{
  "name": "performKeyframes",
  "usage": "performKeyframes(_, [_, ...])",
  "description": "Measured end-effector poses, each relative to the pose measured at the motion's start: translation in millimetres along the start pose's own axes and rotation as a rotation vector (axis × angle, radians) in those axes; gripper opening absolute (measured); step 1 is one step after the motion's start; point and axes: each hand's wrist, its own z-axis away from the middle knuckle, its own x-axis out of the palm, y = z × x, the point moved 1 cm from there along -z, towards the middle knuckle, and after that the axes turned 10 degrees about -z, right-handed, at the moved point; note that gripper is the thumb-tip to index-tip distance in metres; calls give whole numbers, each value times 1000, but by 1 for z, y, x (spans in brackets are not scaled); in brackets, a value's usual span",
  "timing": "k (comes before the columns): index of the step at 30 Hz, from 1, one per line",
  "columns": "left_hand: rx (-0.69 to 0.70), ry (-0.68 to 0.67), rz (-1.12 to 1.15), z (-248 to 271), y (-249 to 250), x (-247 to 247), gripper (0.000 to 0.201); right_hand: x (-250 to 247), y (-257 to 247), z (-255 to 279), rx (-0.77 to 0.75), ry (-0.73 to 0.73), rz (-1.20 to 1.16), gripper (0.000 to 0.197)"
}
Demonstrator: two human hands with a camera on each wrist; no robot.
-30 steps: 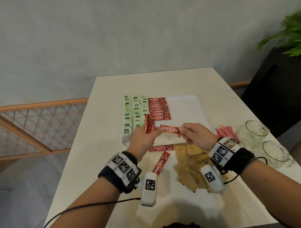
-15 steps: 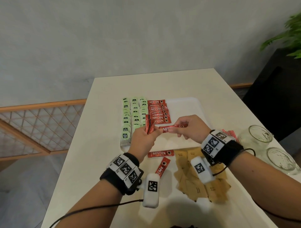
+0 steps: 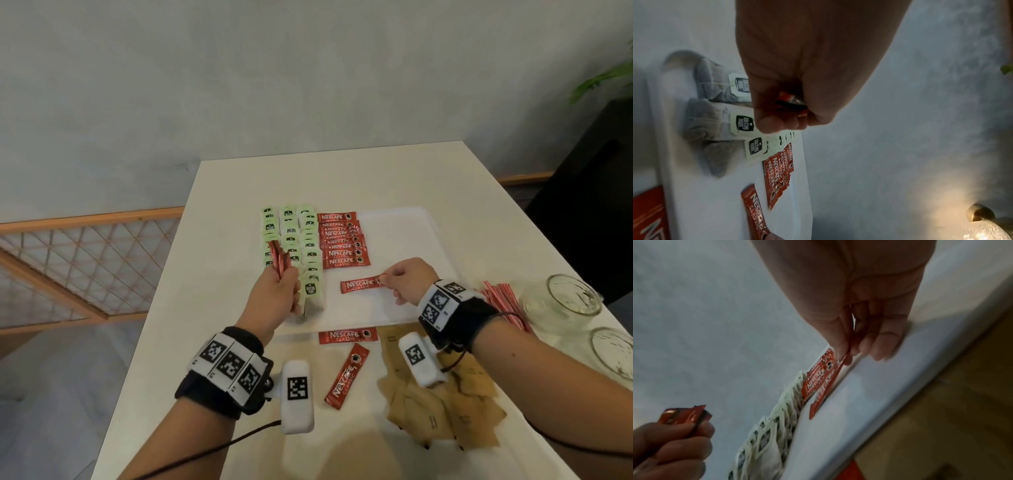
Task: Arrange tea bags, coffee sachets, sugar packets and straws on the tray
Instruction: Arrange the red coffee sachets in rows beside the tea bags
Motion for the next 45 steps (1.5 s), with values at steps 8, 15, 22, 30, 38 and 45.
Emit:
performKeyframes(8, [-22,-48,193,7,-3,-10,14,23,-15,-17,9,111,-71,26])
performKeyframes(15, [-59,-62,97,2,-6,-15,27,26,-21,-29,16,107,-44,28])
performKeyframes(22, [-7,-217,35,8,2,-6,17,17,-27,-14,29,110,-49,37])
performKeyframes(30, [58,-298,-93,21,9,27,16,7,-25,58,-143,-171,-464,34])
performKeyframes(38, [73,-348,-113,38,21,39,14,-9,-14,79,-275,-108,-470,12])
performKeyframes(45, [97,-346,-83,50,27,37,16,-16,-12,93,-276,-118,-560,11])
